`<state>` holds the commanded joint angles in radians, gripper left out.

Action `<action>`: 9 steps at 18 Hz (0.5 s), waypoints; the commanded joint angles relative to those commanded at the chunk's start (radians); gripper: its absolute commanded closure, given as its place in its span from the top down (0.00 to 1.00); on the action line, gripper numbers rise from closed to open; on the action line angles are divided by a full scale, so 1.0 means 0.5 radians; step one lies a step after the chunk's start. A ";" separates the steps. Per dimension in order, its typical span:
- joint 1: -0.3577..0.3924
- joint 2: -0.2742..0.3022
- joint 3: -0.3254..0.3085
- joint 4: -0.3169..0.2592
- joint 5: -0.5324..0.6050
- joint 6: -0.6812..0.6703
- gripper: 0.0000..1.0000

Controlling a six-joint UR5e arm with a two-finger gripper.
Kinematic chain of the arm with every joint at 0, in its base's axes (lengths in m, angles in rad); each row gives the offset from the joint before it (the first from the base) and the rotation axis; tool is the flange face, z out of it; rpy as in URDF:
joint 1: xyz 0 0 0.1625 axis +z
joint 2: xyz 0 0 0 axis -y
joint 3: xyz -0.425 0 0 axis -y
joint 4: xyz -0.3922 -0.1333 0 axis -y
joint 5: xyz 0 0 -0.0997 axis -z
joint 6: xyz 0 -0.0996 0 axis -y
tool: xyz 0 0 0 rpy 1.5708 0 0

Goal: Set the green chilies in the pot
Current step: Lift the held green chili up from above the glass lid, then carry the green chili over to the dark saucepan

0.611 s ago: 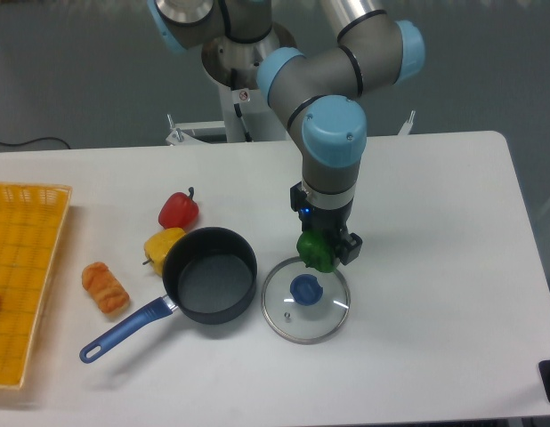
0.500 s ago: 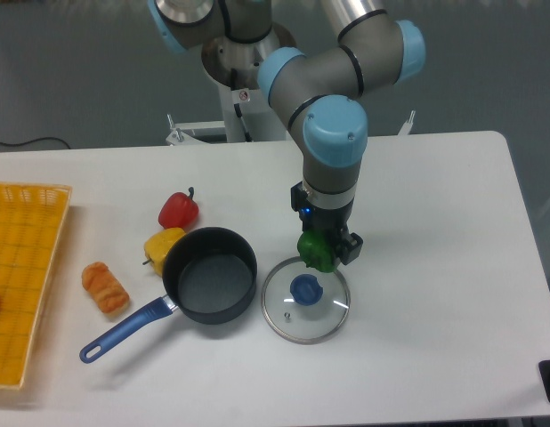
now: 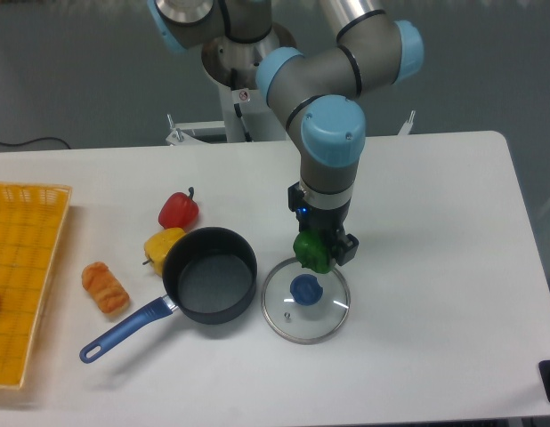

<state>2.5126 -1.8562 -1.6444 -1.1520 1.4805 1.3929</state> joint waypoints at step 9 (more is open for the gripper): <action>-0.165 0.058 0.015 0.000 -0.108 -0.263 0.53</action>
<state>2.4300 -1.8270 -1.6368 -1.1520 1.4266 1.2612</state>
